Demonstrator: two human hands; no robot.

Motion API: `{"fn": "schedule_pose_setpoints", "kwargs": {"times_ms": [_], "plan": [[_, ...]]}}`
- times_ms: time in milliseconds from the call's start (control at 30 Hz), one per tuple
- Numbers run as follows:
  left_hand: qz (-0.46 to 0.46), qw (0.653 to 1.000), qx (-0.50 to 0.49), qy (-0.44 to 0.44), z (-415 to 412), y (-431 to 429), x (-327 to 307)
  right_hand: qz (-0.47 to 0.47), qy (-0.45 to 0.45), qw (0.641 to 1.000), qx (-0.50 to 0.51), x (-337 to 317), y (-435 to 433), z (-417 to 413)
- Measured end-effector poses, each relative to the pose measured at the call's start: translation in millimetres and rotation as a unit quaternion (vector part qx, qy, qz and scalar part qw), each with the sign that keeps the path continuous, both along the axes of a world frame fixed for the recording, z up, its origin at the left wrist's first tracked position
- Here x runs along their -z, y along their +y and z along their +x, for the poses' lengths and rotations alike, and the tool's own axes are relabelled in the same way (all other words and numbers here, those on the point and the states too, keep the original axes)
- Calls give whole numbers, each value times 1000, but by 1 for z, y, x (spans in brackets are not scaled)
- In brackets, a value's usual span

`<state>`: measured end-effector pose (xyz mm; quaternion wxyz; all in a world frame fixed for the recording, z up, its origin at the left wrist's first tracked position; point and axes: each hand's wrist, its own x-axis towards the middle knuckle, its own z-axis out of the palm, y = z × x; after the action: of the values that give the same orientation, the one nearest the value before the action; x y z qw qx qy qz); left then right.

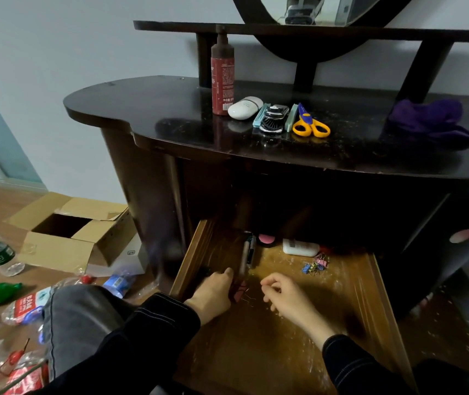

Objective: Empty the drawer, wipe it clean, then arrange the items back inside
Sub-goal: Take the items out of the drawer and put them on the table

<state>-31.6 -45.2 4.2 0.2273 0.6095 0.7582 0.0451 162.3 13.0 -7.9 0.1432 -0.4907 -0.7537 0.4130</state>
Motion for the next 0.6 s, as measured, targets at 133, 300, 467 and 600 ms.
{"fn": "schedule_pose_setpoints", "kwargs": {"times_ms": [133,300,467,600], "plan": [[32,999,-29,-19,2,1,-5,-29,34,998,37,1,-4,-29],[72,992,-66,-76,-1,0,-10,-26,11,999,26,2,-6,-49],[126,983,-65,-116,-1,-5,-20,7,63,995,76,-23,-5,-27],[201,964,-23,-175,5,-15,-35,42,122,987,94,-64,-19,11]]}}
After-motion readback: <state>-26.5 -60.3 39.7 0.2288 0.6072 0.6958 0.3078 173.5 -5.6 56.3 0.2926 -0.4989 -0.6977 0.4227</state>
